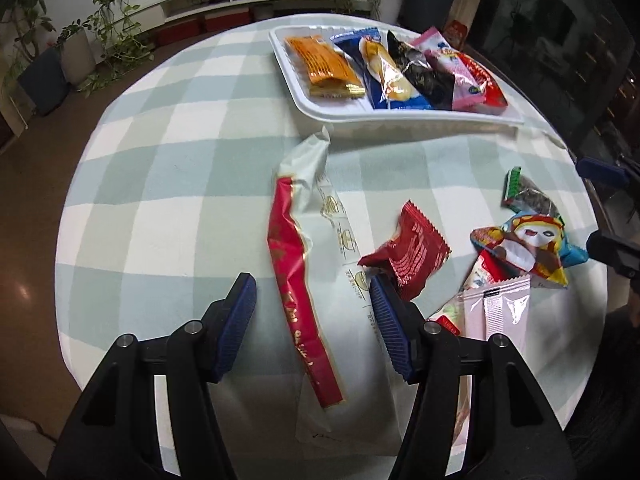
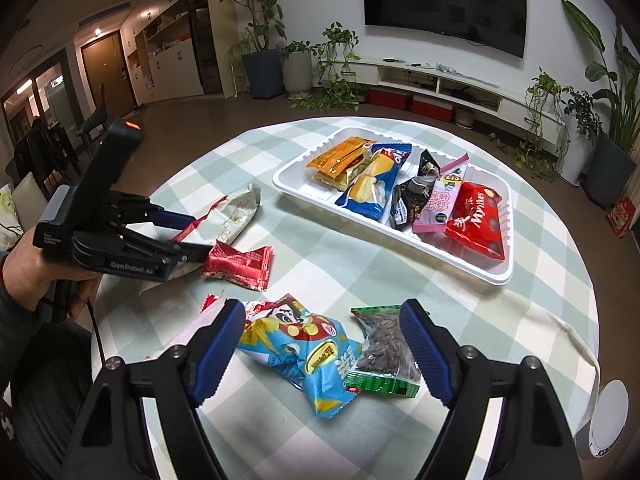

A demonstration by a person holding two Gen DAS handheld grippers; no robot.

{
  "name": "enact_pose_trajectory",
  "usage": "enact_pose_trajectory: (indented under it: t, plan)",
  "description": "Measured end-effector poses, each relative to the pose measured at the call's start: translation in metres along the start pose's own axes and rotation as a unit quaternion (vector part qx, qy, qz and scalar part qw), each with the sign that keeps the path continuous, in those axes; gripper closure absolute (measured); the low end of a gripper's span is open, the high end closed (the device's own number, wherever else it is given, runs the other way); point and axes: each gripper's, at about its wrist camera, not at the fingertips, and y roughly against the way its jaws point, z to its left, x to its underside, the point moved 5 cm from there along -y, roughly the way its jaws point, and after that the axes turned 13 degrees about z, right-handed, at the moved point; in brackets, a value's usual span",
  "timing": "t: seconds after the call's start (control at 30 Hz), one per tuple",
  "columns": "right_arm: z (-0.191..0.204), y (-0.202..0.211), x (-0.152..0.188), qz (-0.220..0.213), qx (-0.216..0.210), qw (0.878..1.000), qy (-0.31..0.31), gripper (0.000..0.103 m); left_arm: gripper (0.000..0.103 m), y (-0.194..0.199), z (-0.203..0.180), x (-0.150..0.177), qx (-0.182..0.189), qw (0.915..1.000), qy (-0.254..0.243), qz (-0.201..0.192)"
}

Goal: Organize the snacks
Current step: 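Move both tools back to the pile and grasp the white-and-red wafer bag with the left tool, then grasp the blue chip bag with the right tool while the left tool holds the wafer bag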

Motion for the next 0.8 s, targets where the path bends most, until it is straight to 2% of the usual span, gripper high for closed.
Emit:
enact_pose_trajectory:
  t: [0.03,0.1,0.17,0.33,0.5,0.57,0.67,0.8]
  plan:
    - [0.000,0.000,0.000,0.000,-0.001,1.000,0.000,0.023,0.046,-0.002,0.000,0.000,-0.003,1.0000,0.000,-0.001]
    - [0.002,0.000,0.001,0.001,-0.004,1.000,0.006,0.027,0.052,-0.005,0.000,-0.002,-0.005,1.0000,-0.002,-0.002]
    - [0.005,-0.002,0.002,0.006,-0.001,1.000,0.013,0.030,0.065,-0.006,-0.001,-0.004,-0.014,0.9999,-0.007,-0.003]
    - [0.004,-0.005,0.005,0.013,0.005,1.000,0.018,0.038,0.068,-0.006,0.002,-0.003,-0.017,0.9998,-0.011,-0.008]
    - [0.002,0.000,0.011,0.008,0.011,1.000,0.018,0.042,0.078,0.000,0.006,0.004,-0.017,0.9995,-0.010,-0.023]
    - [0.008,0.005,0.015,0.000,0.017,0.999,0.045,0.042,0.083,0.004,0.008,0.008,-0.013,0.9994,-0.008,-0.031]
    - [0.021,0.009,0.021,-0.004,0.017,0.996,0.091,0.042,0.086,0.006,0.010,0.014,0.005,0.9992,-0.002,-0.040]
    - [0.044,0.002,0.029,0.016,0.037,0.978,0.204,0.042,0.086,0.006,0.013,0.020,0.023,0.9987,0.004,-0.044]
